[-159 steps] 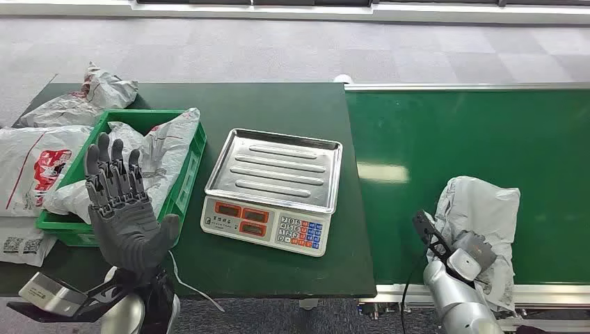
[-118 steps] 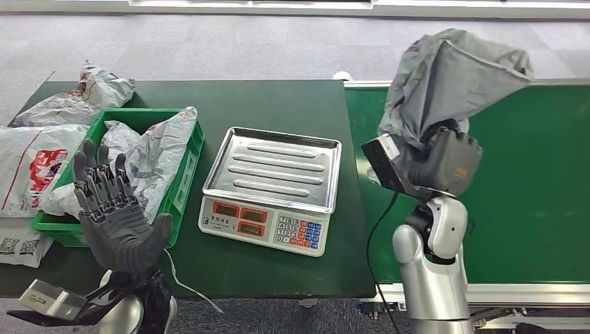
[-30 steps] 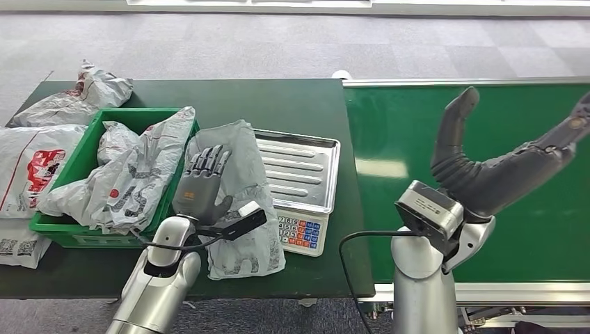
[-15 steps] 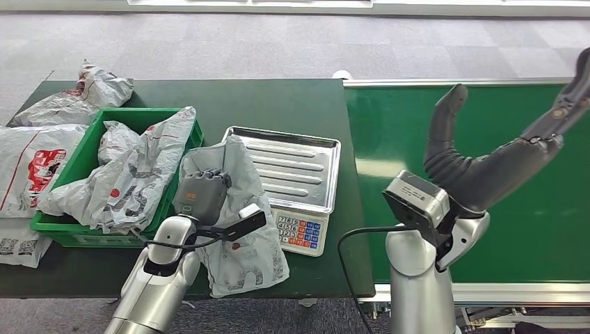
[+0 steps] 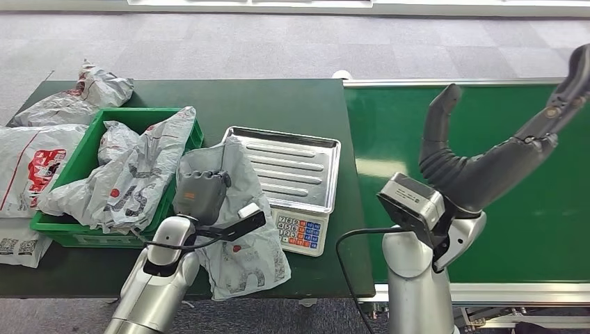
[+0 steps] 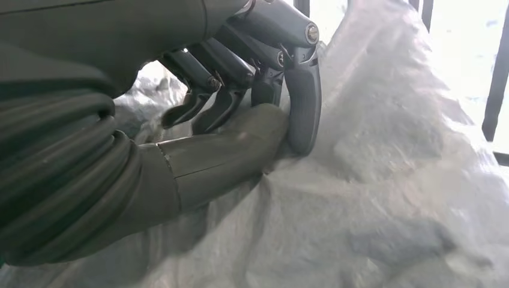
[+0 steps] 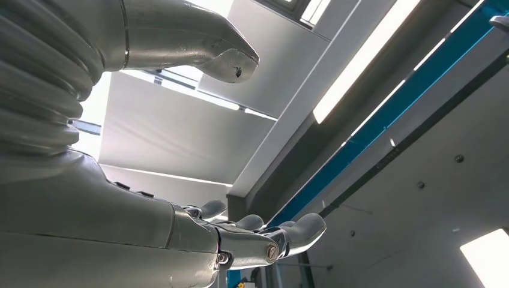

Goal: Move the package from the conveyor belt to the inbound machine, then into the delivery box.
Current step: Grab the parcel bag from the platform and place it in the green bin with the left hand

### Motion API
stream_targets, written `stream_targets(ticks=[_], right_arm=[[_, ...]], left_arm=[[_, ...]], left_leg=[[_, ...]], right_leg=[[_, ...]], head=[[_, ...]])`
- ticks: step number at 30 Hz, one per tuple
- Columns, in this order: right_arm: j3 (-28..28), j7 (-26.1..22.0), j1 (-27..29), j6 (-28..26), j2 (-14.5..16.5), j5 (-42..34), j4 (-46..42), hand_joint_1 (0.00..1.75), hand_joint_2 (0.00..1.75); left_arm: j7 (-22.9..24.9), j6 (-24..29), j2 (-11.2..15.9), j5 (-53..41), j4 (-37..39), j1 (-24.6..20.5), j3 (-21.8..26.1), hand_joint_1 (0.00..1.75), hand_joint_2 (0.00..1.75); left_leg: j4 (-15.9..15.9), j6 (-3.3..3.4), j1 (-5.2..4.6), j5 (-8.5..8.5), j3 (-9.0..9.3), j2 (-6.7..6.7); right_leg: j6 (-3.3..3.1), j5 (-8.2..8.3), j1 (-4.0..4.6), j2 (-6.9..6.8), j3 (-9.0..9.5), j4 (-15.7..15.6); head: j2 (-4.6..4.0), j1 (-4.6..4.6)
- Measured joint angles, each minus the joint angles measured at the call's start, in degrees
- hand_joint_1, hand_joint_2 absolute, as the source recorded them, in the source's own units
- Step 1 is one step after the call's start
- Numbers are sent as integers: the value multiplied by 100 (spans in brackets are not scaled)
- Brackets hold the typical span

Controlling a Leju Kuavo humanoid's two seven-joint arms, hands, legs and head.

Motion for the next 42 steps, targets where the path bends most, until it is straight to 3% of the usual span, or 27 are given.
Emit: stream_targets(ticks=[1, 4, 8, 28, 29, 32, 33, 42], right_arm=[[1, -10, 6, 0, 0, -19, 0, 0, 175], [2, -33, 22, 0, 0, -80, 0, 0, 175], [1, -89, 31, 0, 0, -139, 0, 0, 175], [12, -90, 39, 0, 0, -207, 35, 0, 175], [16, -86, 39, 0, 0, -194, 39, 0, 175], [38, -69, 38, 0, 0, -131, 45, 0, 175], [46, -54, 37, 0, 0, -105, 46, 0, 175], [113, -24, 43, 0, 0, -90, 46, 0, 175]], left_arm=[[5, 117, 2, -18, -28, 6, 15, 0, 175], [11, 360, 3, -71, -121, 22, 69, 0, 175], [-38, 307, 5, -91, -195, 64, 97, 0, 175], [-154, -880, 35, -174, -69, 192, 98, 0, 175], [-155, -904, 36, -174, -59, 191, 98, 7, 175], [-163, -895, 39, -162, -40, 193, 99, 138, 175], [-169, -871, 40, -144, -39, 197, 99, 175, 175], [-181, -639, 46, -47, -202, 222, 103, 175, 175]], left_leg=[[0, 0, 0, 0, 0, 0], [0, 0, 0, 0, 0, 0], [0, 0, 0, 0, -1, 0], [-1, 0, 0, 0, 3, -1], [-1, 0, 0, 0, 4, -1], [-1, 0, 0, 0, 6, -2], [-1, 1, 0, 0, 6, -2], [-1, 1, 0, 1, 5, -5]], right_leg=[[0, 0, 0, 0, 0, 0], [0, 0, 0, 0, 0, 0], [0, -1, 0, 0, 0, 0], [0, -1, 0, -2, 6, 0], [0, -1, 0, -2, 7, 0], [0, -1, 0, -4, 10, 0], [0, -1, 0, -5, 10, 0], [1, -1, 0, -10, 10, 0]], head=[[0, 0], [0, 0], [0, -1], [0, 0], [0, 0], [0, 0], [0, 0], [0, 0]])
